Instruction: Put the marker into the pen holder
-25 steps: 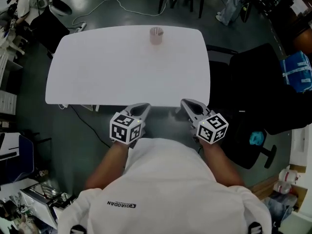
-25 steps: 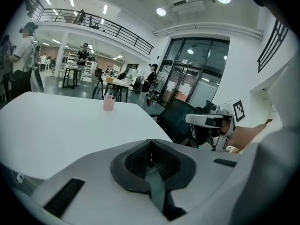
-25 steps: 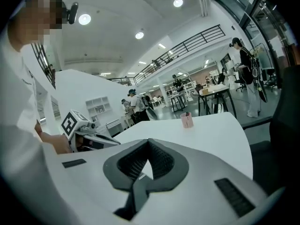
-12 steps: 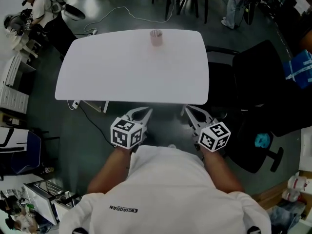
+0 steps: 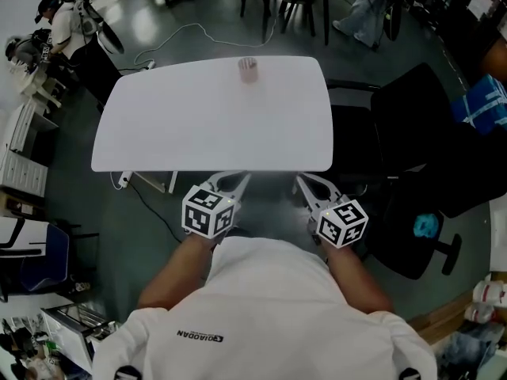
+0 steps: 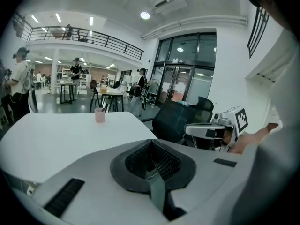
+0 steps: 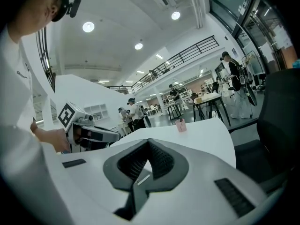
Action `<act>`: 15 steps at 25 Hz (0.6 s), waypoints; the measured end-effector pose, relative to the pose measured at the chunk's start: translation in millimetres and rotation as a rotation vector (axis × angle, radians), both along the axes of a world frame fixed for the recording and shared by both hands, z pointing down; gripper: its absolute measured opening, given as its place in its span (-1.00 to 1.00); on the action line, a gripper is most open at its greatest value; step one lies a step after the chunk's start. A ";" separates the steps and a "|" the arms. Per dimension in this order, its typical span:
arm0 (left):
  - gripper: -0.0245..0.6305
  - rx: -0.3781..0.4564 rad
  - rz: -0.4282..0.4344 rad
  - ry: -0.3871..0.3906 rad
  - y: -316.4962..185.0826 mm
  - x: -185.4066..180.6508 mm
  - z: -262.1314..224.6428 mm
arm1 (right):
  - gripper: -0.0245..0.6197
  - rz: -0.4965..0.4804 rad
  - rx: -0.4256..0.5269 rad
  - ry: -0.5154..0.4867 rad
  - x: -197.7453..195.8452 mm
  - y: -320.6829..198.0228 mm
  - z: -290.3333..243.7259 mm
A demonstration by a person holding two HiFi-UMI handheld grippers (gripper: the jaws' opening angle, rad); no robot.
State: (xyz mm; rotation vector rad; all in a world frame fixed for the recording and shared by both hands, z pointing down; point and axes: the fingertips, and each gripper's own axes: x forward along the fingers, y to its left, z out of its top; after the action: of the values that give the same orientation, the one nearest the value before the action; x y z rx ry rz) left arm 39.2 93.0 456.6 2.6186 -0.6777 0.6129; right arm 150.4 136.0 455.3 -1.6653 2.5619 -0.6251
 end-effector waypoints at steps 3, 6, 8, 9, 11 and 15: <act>-0.84 -0.005 -0.014 -0.003 6.5 -4.8 2.0 | -0.87 0.006 -0.010 -0.012 0.0 7.8 3.8; -0.84 -0.009 -0.019 -0.020 16.6 -12.4 8.6 | -0.87 0.002 -0.014 -0.004 -1.0 16.3 5.8; -0.84 -0.011 -0.030 -0.028 18.6 -16.4 13.9 | -0.87 -0.001 -0.013 0.004 0.2 19.1 6.9; -0.84 -0.013 -0.038 -0.028 18.5 -16.7 15.3 | -0.87 -0.001 -0.014 0.007 1.8 19.5 7.8; -0.84 -0.014 -0.047 -0.021 20.0 -15.2 15.1 | -0.87 0.002 -0.022 0.004 4.5 20.6 10.2; -0.84 0.003 -0.041 -0.016 26.9 -12.7 7.8 | -0.87 -0.011 -0.023 0.005 0.5 24.5 8.8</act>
State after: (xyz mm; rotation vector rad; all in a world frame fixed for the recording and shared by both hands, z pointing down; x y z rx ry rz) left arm 26.4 119.9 464.4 2.5987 -0.7351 0.6213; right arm 150.9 160.6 464.0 -1.6623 2.5791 -0.6541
